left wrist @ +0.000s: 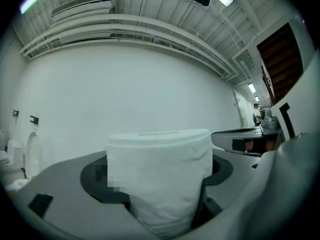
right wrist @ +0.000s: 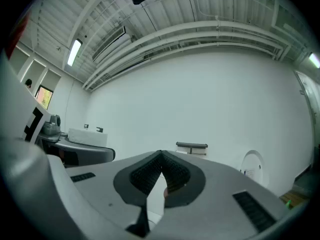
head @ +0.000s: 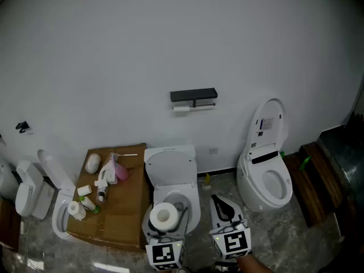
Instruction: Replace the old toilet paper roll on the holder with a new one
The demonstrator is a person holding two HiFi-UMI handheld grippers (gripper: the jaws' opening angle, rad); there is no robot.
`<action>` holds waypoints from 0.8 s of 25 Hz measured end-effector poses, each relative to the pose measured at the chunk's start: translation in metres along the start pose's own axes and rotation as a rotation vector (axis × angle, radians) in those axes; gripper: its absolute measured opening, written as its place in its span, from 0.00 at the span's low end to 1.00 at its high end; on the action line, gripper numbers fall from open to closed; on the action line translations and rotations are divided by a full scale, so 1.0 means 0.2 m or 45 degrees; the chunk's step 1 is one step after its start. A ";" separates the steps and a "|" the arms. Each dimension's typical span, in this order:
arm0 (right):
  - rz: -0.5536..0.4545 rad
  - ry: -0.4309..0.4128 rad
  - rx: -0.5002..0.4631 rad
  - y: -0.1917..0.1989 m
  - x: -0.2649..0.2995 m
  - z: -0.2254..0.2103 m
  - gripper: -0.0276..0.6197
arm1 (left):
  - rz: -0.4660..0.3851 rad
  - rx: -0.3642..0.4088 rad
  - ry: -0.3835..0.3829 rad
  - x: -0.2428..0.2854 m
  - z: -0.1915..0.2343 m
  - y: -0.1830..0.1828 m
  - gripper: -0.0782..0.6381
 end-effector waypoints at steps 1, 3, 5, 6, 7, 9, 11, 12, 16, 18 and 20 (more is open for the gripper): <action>0.008 0.006 0.018 0.00 -0.01 0.00 0.07 | 0.000 -0.005 -0.003 0.00 -0.01 0.00 0.72; 0.019 0.016 0.044 -0.01 -0.02 -0.01 0.07 | -0.001 -0.013 -0.007 -0.01 -0.02 -0.01 0.72; 0.016 0.016 0.048 0.00 -0.03 -0.03 0.07 | 0.000 -0.015 -0.004 -0.02 -0.04 -0.01 0.72; 0.010 0.014 0.047 0.00 -0.03 -0.04 0.07 | 0.001 -0.015 -0.002 -0.02 -0.04 -0.01 0.72; 0.010 0.013 0.049 0.00 -0.03 -0.04 0.07 | 0.000 -0.014 -0.003 -0.02 -0.05 -0.01 0.72; 0.018 0.009 0.060 0.00 -0.04 -0.06 0.07 | 0.004 -0.012 -0.020 -0.01 -0.07 -0.03 0.72; 0.015 0.004 0.054 0.02 -0.05 -0.07 0.07 | 0.010 -0.009 -0.019 -0.01 -0.09 -0.01 0.72; 0.013 0.004 0.051 0.03 -0.05 -0.09 0.07 | 0.007 -0.009 -0.011 0.00 -0.10 0.00 0.72; 0.057 0.013 0.089 0.06 -0.10 -0.17 0.07 | -0.030 -0.012 -0.006 0.02 -0.18 -0.03 0.72; 0.051 -0.003 0.080 0.07 -0.11 -0.21 0.07 | -0.015 -0.001 -0.019 0.04 -0.22 -0.03 0.72; 0.034 -0.012 0.042 0.08 -0.12 -0.25 0.07 | 0.011 0.017 -0.037 0.06 -0.27 -0.03 0.72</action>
Point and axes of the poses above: the fingertips, and each gripper's own axes: x forward along the fingers, z to its left, y out of its underside, the point moved 10 cm from there along -x, backward along the fingers, and after that the axes turned 15 degrees about -y, right-handed, at the moved point
